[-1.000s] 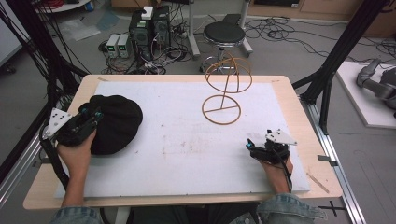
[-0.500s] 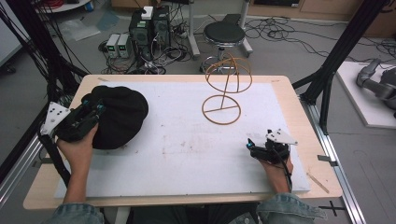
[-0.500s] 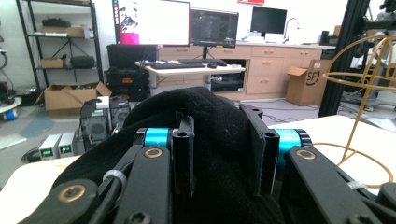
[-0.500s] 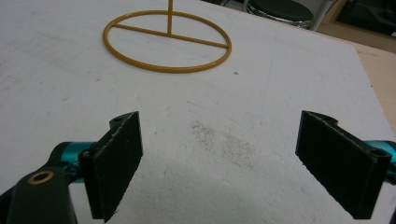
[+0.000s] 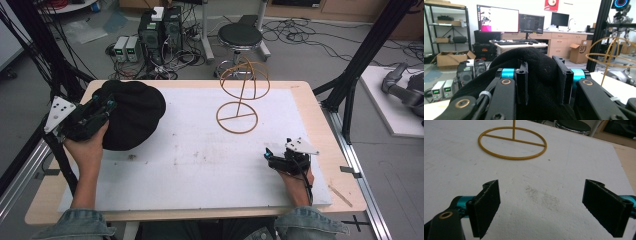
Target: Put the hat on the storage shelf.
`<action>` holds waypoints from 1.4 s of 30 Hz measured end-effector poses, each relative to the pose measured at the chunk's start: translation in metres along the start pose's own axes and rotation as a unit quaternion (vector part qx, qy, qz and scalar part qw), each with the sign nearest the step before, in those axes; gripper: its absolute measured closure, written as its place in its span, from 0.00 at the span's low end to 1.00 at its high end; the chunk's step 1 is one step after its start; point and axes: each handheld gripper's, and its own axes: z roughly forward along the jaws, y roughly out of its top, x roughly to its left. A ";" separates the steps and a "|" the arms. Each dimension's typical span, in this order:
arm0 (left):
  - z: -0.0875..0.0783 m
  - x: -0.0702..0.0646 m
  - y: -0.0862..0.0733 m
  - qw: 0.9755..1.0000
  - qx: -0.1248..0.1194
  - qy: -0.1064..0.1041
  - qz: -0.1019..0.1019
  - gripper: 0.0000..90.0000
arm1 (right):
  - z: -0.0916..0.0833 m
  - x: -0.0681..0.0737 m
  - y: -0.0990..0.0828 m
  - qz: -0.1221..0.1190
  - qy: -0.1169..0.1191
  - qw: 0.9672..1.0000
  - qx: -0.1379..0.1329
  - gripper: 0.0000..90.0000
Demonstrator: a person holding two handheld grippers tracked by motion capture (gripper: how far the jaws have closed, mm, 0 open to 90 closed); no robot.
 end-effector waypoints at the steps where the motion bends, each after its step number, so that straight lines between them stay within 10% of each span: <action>1: 0.001 -0.001 0.003 1.000 -0.002 -0.003 0.000 0.75 | 0.000 0.000 0.000 0.000 0.000 1.000 0.000 0.16; 29: 0.063 -0.048 0.076 0.996 -0.042 -0.073 0.030 0.75 | -0.001 -0.002 0.000 0.007 0.002 1.000 -0.003 0.16; 42: 0.089 -0.071 0.090 0.992 -0.062 -0.108 0.011 0.75 | 0.000 -0.003 0.000 0.007 0.003 1.000 -0.004 0.16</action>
